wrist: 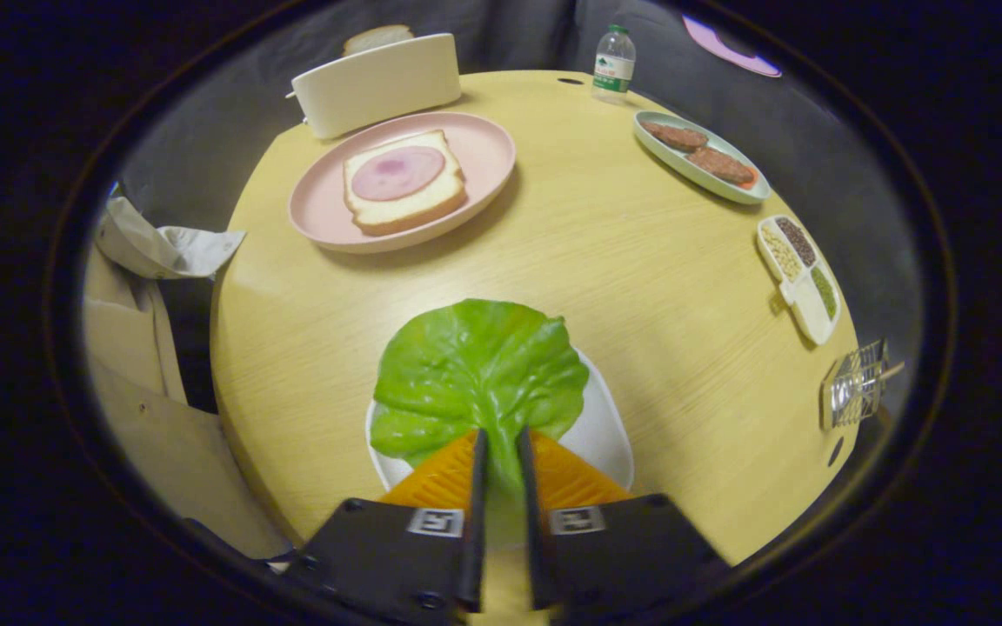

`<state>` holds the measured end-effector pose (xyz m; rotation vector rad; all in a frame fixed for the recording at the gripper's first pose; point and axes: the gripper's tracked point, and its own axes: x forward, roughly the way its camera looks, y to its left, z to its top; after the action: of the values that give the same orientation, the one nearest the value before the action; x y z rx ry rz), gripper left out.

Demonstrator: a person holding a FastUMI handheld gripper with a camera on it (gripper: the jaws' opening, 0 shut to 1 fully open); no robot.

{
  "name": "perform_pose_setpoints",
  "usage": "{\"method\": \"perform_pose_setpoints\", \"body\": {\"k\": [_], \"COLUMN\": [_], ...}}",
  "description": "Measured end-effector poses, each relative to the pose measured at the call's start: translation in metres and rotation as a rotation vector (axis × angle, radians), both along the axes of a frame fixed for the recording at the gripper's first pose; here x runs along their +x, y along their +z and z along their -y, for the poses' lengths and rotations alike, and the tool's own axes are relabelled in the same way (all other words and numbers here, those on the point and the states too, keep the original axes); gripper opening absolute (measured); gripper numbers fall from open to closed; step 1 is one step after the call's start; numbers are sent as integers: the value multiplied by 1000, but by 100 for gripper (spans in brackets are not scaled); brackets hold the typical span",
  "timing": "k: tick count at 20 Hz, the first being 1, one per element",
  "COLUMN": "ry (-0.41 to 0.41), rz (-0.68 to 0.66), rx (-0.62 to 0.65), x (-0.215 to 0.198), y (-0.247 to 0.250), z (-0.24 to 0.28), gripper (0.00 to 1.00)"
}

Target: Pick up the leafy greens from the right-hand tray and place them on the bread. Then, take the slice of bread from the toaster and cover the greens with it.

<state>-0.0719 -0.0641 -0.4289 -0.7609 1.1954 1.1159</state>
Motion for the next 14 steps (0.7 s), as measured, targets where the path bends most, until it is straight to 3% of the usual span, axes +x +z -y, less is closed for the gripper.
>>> {"method": "perform_pose_setpoints", "body": {"k": [1,5,14], "ry": [7,28,-46], "rz": [7,15,84], "rx": [3,-19,58], "x": [-1,-6,-10], "y": [0,5,65], "z": [-1,4,-22], "gripper": [17,4,3]}}
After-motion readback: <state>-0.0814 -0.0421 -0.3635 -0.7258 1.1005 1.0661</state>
